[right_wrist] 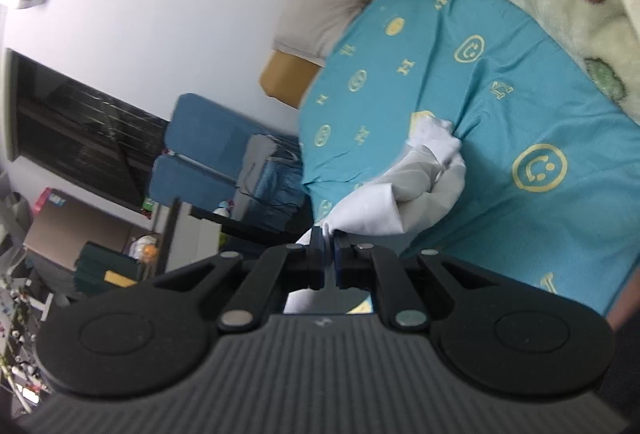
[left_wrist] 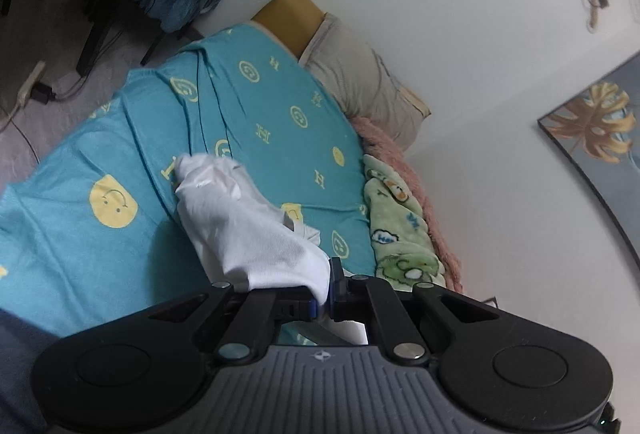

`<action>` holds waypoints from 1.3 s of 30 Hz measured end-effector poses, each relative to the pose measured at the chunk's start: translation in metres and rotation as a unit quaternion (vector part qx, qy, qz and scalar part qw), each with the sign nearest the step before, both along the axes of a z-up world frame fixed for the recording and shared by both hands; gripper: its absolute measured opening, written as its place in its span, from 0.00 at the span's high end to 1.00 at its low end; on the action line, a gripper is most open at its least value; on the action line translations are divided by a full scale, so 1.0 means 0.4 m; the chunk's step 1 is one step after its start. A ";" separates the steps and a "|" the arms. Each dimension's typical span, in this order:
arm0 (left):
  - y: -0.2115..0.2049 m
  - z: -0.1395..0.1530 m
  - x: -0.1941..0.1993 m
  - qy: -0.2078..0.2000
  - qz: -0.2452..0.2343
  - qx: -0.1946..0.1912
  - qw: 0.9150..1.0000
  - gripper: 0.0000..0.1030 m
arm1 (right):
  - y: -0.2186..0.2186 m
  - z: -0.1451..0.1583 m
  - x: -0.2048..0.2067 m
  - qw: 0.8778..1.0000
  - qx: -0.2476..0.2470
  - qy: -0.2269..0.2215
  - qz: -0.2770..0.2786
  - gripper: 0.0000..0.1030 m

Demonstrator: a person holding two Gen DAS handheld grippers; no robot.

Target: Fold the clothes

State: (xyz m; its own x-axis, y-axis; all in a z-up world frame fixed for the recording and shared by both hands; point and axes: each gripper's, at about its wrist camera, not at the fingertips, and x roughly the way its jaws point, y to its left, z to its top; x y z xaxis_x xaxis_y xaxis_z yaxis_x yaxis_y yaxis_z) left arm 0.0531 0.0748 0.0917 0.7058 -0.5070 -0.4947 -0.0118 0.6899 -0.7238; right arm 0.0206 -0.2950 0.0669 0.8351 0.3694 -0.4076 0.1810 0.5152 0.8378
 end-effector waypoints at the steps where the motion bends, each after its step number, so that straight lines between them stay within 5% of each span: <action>1: 0.006 0.007 -0.031 0.003 -0.002 0.000 1.000 0.95 | 0.005 0.007 -0.028 1.000 -0.003 -0.003 0.001 0.93; 7: 0.023 0.027 -0.128 0.044 -0.001 0.009 0.999 0.95 | 0.016 -0.021 -0.139 1.000 0.017 0.007 -0.004 0.93; 11: 0.007 0.013 -0.096 0.049 0.005 0.016 0.999 0.95 | 0.010 -0.031 -0.104 1.000 0.006 0.017 -0.012 0.93; 21: -0.099 -0.106 0.254 0.064 0.006 0.099 0.993 0.94 | -0.041 -0.145 0.220 0.998 -0.003 0.069 -0.010 0.93; 25: -0.111 -0.183 0.379 0.103 0.015 0.118 0.988 0.94 | -0.052 -0.225 0.353 0.994 0.022 0.107 -0.009 0.92; 35: -0.097 -0.314 0.524 0.123 -0.019 0.140 0.982 0.90 | -0.062 -0.363 0.525 0.990 0.016 0.127 0.051 0.90; 38: -0.112 -0.306 0.517 0.095 -0.047 0.158 0.982 0.72 | -0.056 -0.355 0.517 0.991 -0.017 0.107 0.072 0.83; 39: -0.119 -0.299 0.510 0.080 -0.056 0.166 0.981 0.54 | -0.046 -0.351 0.510 0.991 -0.034 0.098 0.080 0.77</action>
State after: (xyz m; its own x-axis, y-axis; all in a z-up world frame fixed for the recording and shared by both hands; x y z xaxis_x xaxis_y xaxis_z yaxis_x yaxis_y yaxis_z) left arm 0.2570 0.0272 -0.0278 0.5537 -0.3695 -0.7462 -0.0176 0.8908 -0.4541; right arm 0.2247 -0.3133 -0.0734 0.6708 0.4570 -0.5840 0.2480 0.6039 0.7575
